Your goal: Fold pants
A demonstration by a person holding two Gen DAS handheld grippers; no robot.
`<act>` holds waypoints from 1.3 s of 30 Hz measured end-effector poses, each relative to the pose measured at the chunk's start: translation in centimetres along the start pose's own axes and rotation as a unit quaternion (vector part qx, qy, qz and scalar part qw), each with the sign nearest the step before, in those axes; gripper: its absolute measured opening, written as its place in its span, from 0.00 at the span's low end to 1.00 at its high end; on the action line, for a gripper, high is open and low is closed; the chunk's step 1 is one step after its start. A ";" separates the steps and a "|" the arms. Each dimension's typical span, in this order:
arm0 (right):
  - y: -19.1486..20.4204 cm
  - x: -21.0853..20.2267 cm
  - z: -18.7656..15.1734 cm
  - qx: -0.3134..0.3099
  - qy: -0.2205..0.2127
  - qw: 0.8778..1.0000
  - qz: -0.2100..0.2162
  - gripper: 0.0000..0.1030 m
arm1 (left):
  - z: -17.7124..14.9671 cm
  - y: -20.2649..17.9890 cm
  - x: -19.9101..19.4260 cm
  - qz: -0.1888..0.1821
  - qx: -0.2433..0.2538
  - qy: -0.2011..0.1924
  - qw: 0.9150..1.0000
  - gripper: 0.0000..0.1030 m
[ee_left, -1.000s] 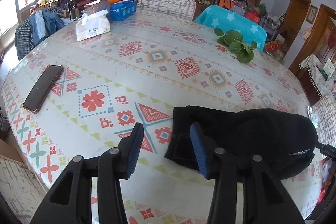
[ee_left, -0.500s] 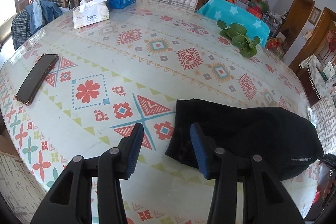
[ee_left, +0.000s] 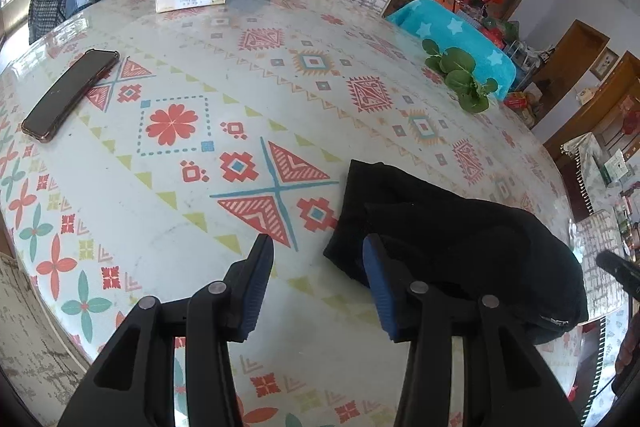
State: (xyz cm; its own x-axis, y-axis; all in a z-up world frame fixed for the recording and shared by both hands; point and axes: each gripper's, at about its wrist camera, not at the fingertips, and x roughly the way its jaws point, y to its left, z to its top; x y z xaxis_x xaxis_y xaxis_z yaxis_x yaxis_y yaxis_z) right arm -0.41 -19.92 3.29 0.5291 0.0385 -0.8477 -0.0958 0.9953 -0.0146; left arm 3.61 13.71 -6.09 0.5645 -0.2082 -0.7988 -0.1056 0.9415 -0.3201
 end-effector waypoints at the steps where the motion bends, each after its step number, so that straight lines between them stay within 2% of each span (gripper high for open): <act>1: 2.7 1.1 1.4 -0.024 0.003 0.999 0.048 0.44 | -0.2 0.1 0.0 -0.002 -0.003 0.001 1.000 0.44; 4: 11.3 5.0 5.0 -0.104 0.036 0.980 0.165 0.44 | -0.8 0.7 -0.1 -0.001 -0.010 0.003 1.000 0.44; 5: 13.9 6.3 5.9 -0.132 0.042 0.974 0.180 0.44 | -1.0 0.9 -0.1 0.001 -0.013 0.004 1.000 0.44; 9: 23.0 11.4 7.9 -0.237 0.075 0.945 0.211 0.44 | -1.8 2.3 -0.2 0.007 -0.028 0.008 1.000 0.44; 11: 25.9 13.3 7.9 -0.274 0.093 0.932 0.219 0.44 | -2.0 2.8 -0.4 0.016 -0.031 0.006 0.999 0.44; 13: 27.9 14.7 7.0 -0.311 0.108 0.921 0.210 0.43 | -2.0 3.2 -0.6 0.023 -0.034 0.003 0.999 0.44; 14: 28.2 15.2 6.3 -0.323 0.116 0.918 0.200 0.40 | -1.9 3.5 -0.6 0.024 -0.037 0.003 0.999 0.44; 15: 28.6 15.7 5.9 -0.331 0.126 0.915 0.194 0.27 | -1.8 3.7 -0.6 0.025 -0.041 0.002 0.999 0.44; 16: 28.6 15.8 5.8 -0.333 0.129 0.913 0.198 0.21 | -1.7 4.0 -0.6 0.028 -0.044 0.001 0.999 0.44; 18: 28.3 15.0 5.8 -0.328 0.123 0.915 0.199 0.11 | -1.5 4.3 -0.6 0.034 -0.048 -0.001 0.998 0.44; 22: 27.1 11.9 7.3 -0.290 0.081 0.931 0.206 0.10 | -1.0 4.4 -0.4 0.035 -0.051 -0.004 0.998 0.44; 25: 26.9 11.2 9.2 -0.259 0.055 0.944 0.197 0.11 | -0.7 3.8 0.1 0.033 -0.044 -0.001 0.999 0.44; 27: 27.1 12.0 9.9 -0.236 0.063 0.951 0.192 0.14 | -0.6 3.3 0.4 0.029 -0.037 0.003 0.999 0.44; 30: 28.4 14.1 10.5 -0.218 0.094 0.951 0.197 0.17 | -0.6 2.5 0.7 0.026 -0.027 0.009 0.999 0.44; 33: 27.1 14.3 12.5 -0.178 0.082 0.958 0.211 0.17 | -0.2 1.7 0.8 0.021 -0.017 0.008 1.000 0.44; 35: 24.6 12.7 13.0 -0.139 0.061 0.964 0.219 0.25 | 0.3 0.9 0.9 0.018 -0.008 0.008 1.000 0.45; 36: 23.1 11.8 13.0 -0.126 0.048 0.968 0.214 0.36 | 0.5 0.6 1.0 0.014 -0.005 0.008 1.000 0.45; 37: 21.2 10.8 12.9 -0.112 0.034 0.972 0.203 0.51 | 0.8 0.1 1.1 0.012 0.000 0.007 1.000 0.45; 39: 16.9 9.2 11.7 -0.077 0.014 0.980 0.181 0.61 | 1.2 -1.1 1.3 0.007 0.014 0.007 1.000 0.45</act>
State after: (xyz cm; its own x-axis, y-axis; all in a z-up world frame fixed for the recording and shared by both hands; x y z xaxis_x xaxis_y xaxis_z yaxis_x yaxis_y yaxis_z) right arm 12.70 -1.70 1.45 0.4145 0.3823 -0.8259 -0.4005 0.8915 0.2116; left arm 5.49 12.71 -6.16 0.5522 -0.1983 -0.8098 -0.0909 0.9512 -0.2950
